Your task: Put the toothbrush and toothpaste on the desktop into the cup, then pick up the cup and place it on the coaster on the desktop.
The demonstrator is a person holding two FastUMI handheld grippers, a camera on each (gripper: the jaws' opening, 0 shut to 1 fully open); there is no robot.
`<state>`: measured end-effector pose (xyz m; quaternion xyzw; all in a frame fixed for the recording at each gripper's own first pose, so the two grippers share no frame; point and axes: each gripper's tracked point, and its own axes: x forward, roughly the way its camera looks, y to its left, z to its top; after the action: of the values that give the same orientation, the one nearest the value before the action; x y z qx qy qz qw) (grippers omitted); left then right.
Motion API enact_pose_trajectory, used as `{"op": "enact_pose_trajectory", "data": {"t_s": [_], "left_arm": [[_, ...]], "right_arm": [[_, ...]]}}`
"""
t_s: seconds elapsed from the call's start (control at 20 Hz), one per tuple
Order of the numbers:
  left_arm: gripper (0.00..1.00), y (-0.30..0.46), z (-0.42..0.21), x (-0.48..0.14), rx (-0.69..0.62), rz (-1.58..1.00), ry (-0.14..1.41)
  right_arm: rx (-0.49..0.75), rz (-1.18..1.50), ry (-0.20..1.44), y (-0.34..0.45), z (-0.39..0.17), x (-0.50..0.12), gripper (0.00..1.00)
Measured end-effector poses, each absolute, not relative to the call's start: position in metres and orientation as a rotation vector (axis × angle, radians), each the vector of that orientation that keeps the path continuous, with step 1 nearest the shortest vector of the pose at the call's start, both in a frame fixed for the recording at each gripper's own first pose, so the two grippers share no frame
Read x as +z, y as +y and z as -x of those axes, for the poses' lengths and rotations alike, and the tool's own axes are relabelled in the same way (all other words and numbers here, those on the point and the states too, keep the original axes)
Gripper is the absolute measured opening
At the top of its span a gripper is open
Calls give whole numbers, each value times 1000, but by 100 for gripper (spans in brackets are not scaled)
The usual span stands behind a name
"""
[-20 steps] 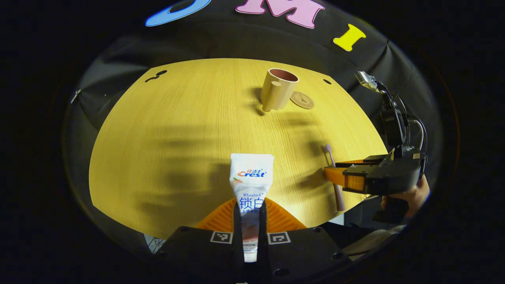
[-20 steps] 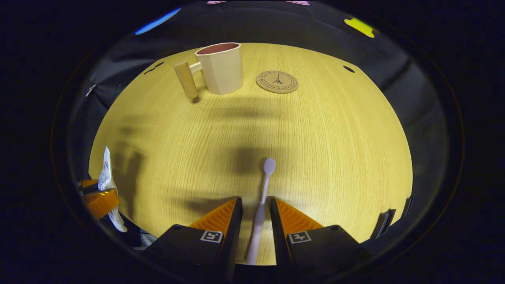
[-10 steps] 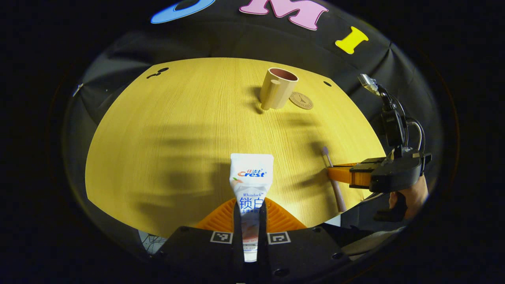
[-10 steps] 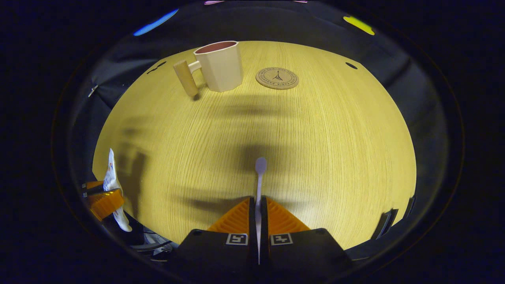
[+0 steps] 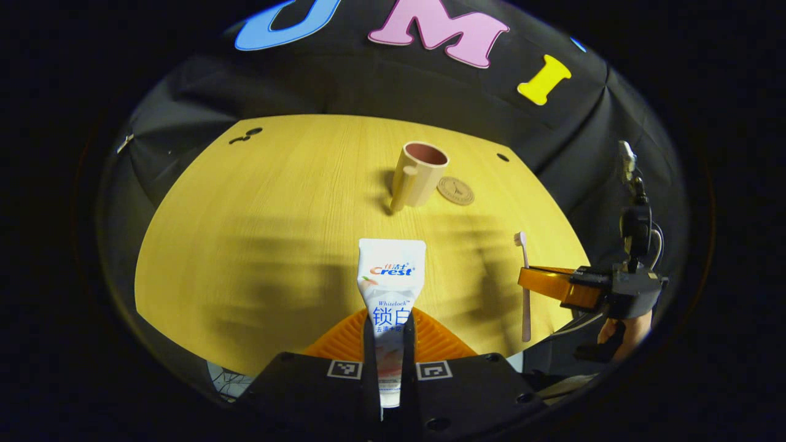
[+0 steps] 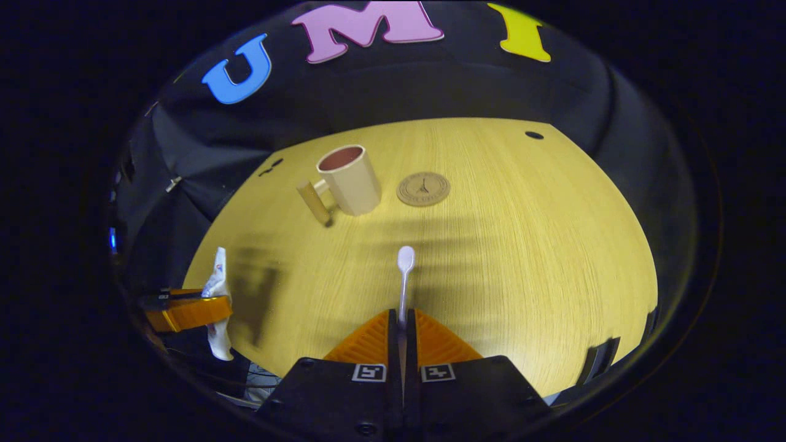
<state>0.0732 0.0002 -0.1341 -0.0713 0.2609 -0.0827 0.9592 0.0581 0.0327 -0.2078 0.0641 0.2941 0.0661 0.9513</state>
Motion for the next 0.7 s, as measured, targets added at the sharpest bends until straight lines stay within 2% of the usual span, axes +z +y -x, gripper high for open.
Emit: {"op": "enact_pose_trajectory", "data": {"t_s": [0.4,0.7], "left_arm": [[17,-30,-141,10,-196,223,160],[17,-44,-206,79,-219,262,-26]], "right_arm": [[267,-163,479,24,-60,-141,6],[297,-187,477,6,-66,-126,6]]}}
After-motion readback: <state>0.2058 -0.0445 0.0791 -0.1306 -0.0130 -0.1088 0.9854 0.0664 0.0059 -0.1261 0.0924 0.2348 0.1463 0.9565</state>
